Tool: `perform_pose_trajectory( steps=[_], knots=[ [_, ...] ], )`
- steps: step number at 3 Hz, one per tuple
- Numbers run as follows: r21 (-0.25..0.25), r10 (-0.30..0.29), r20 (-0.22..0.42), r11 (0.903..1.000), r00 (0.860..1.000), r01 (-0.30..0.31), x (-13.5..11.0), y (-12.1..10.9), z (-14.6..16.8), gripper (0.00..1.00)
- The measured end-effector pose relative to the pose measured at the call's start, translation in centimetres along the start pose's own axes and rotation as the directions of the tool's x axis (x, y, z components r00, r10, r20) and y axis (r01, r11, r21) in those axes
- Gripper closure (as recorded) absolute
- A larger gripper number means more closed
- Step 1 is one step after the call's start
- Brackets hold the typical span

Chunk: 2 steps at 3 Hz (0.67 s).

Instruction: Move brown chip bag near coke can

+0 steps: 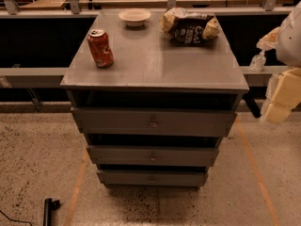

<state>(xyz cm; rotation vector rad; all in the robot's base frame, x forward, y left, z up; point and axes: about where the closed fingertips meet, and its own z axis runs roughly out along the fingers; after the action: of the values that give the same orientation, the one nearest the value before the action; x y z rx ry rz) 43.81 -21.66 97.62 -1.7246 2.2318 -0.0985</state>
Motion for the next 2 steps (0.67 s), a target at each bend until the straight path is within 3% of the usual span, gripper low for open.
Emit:
perform_pose_trajectory(
  steps=[1, 2],
  knots=[
    [0.000, 0.000, 0.000, 1.0000, 1.000, 0.000, 0.0, 0.0, 0.0, 0.00],
    [0.109, 0.075, 0.076, 0.9906, 0.994, -0.083, 0.6, -4.2, 0.6, 0.00]
  ],
)
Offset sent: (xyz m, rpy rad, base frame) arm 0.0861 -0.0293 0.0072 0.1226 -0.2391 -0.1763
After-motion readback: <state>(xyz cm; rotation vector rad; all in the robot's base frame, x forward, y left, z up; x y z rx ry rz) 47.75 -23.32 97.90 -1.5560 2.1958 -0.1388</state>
